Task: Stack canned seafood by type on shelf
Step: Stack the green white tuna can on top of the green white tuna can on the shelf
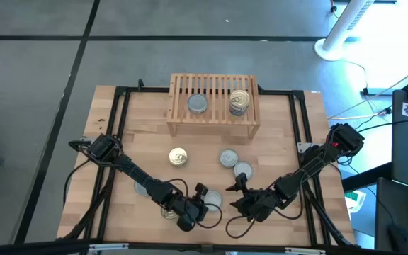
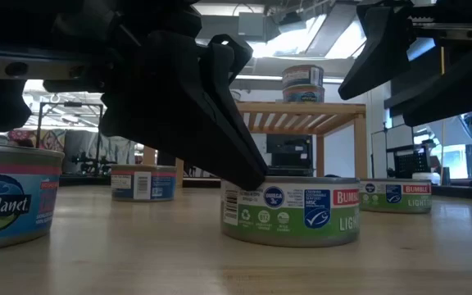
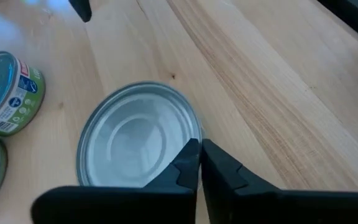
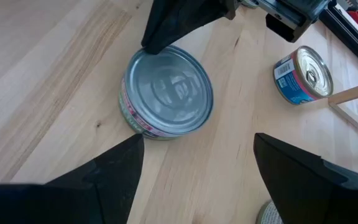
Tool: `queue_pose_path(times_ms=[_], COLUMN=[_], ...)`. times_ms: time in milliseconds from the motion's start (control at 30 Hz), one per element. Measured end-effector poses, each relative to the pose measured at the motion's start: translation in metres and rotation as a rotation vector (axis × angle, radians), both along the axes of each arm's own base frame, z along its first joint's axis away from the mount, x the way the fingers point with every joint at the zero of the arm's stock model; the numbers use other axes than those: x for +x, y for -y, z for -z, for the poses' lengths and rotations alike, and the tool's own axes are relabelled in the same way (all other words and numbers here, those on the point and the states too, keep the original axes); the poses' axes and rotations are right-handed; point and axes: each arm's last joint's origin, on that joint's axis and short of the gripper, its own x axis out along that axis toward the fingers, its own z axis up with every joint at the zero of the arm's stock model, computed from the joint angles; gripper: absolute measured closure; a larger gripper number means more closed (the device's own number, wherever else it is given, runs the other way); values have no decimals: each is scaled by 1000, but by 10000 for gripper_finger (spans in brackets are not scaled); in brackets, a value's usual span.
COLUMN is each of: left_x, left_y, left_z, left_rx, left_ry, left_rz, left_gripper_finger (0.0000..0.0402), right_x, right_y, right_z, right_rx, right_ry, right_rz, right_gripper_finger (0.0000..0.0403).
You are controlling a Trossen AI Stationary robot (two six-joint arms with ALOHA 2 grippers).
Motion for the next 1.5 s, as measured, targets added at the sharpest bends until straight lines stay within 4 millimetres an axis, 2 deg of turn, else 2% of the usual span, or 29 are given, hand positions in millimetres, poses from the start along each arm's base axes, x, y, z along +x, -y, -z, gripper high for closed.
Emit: queue_pose_path(times_ms=[467, 800, 1067, 1500], left_x=[5, 11, 15, 21], left_y=[-2, -7, -15, -24], left_z=[-1, -3, -3, -6], left_rx=[-67, -140, -153, -212], left_ry=[48, 70, 84, 114], left_rz=[-70, -159, -208, -291], left_gripper_finger=[401, 401, 401, 402], right_x=[0, 8, 12, 14], right_y=[-2, -6, -9, -8], right_z=[1, 29, 44, 47], right_rx=[37, -33, -96, -156], right_ry=[-30, -38, -24, 14], right_rz=[-43, -2, -7, 49], right_gripper_finger=[100, 100, 100, 100])
